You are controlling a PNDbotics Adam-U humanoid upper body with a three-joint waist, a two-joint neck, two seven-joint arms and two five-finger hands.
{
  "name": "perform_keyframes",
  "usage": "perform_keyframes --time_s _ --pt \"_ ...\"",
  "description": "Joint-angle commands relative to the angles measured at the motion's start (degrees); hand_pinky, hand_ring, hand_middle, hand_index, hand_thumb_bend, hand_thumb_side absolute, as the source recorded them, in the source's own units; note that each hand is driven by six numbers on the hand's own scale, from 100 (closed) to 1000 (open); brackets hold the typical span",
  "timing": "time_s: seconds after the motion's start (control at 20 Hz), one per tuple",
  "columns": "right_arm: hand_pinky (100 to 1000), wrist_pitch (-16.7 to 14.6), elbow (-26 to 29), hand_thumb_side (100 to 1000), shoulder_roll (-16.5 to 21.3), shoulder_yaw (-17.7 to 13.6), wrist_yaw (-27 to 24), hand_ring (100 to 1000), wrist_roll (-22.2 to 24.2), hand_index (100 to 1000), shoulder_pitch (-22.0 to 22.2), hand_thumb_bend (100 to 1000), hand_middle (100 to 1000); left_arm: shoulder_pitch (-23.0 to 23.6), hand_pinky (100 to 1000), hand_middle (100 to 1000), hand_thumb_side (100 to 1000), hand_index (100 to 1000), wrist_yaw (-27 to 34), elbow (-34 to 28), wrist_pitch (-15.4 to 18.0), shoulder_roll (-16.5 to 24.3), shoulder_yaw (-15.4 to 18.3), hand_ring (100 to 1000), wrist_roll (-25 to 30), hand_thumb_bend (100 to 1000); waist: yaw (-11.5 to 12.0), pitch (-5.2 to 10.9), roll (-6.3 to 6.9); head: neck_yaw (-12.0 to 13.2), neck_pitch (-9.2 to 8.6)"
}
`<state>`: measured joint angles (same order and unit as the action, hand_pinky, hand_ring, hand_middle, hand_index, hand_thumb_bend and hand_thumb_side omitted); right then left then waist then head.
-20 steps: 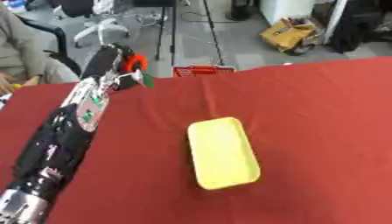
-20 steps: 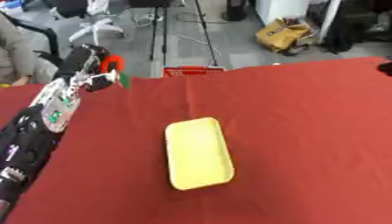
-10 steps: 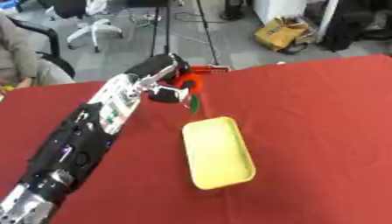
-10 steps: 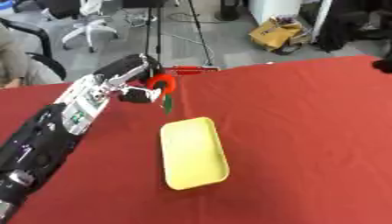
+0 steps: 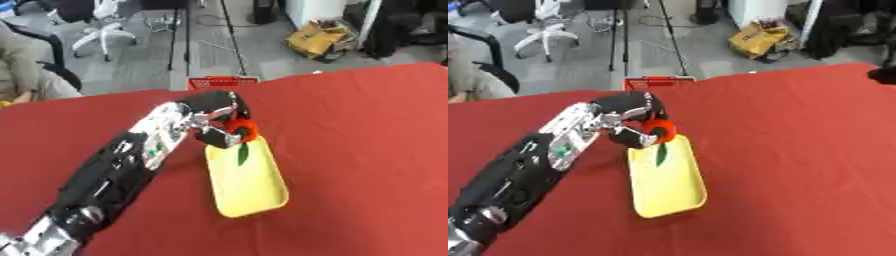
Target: Pick up objects on the table and place them in the box.
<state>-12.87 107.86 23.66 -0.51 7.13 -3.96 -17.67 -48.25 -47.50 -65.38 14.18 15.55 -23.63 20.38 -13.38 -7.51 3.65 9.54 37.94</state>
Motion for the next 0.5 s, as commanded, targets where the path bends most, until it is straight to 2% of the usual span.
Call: perform_keyframes --time_s 0.05,0.1,0.15,0.2,0.25,0.3,0.35,0.4,0.5 --pt "750 -0.05 0.63 911 0.62 -0.26 -0.47 697 -0.02 946 -0.85 440 845 -0.24 534 531 203 666 -2.53 0.08 1.83 0.07 -0.57 497 -0.23 103 -0.05 0.48 -0.43 -0.23 -0.56" --pt "750 -0.05 0.63 911 0.61 -0.26 -0.47 697 -0.02 946 -0.86 440 845 -0.01 553 545 257 680 -3.16 0.3 2.34 0.05 -0.67 512 -0.25 240 -0.04 0.49 -0.42 -0.28 -0.57" --pt "750 -0.05 0.63 911 0.58 -0.25 -0.47 697 -0.02 946 -0.88 440 845 0.23 553 545 257 680 -3.83 0.55 2.91 0.09 -0.81 512 -0.2 240 -0.03 0.49 -0.41 -0.35 -0.61" --pt "750 -0.05 0.63 911 0.57 -0.25 -0.46 697 -0.01 946 -0.9 440 845 0.38 569 558 317 692 -4.44 0.72 3.43 0.12 -0.87 524 -0.18 372 -0.02 0.49 -0.4 -0.4 -0.64" --pt "750 -0.05 0.62 911 0.57 -0.24 -0.45 697 0.0 946 -0.91 440 845 0.49 569 558 317 692 -5.06 0.81 3.93 0.17 -0.9 524 -0.16 372 -0.01 0.49 -0.41 -0.45 -0.67" --pt "750 -0.05 0.62 913 0.58 -0.25 -0.44 696 0.0 946 -0.89 440 845 0.58 668 643 514 763 -5.91 0.74 4.41 0.33 -0.9 605 -0.16 697 0.03 0.48 -0.42 -0.48 -0.68" --pt "750 -0.05 0.62 913 0.58 -0.26 -0.43 696 -0.01 946 -0.88 440 845 0.73 668 643 514 763 -7.3 0.38 4.85 0.57 -0.78 605 -0.21 697 0.07 0.46 -0.45 -0.48 -0.7" --pt "750 -0.05 0.61 921 0.57 -0.27 -0.42 696 -0.03 946 -0.88 432 845 0.9 721 685 610 806 -8.56 0.03 5.16 0.69 -0.52 646 -0.43 877 0.11 0.45 -0.47 -0.49 -0.71" --pt "750 -0.06 0.62 930 0.56 -0.32 -0.45 696 -0.16 946 -0.87 420 845 1.34 780 734 700 838 -11.28 -1.38 5.15 1.03 0.58 702 -2.1 1000 0.21 0.4 -0.53 -0.54 -0.81"
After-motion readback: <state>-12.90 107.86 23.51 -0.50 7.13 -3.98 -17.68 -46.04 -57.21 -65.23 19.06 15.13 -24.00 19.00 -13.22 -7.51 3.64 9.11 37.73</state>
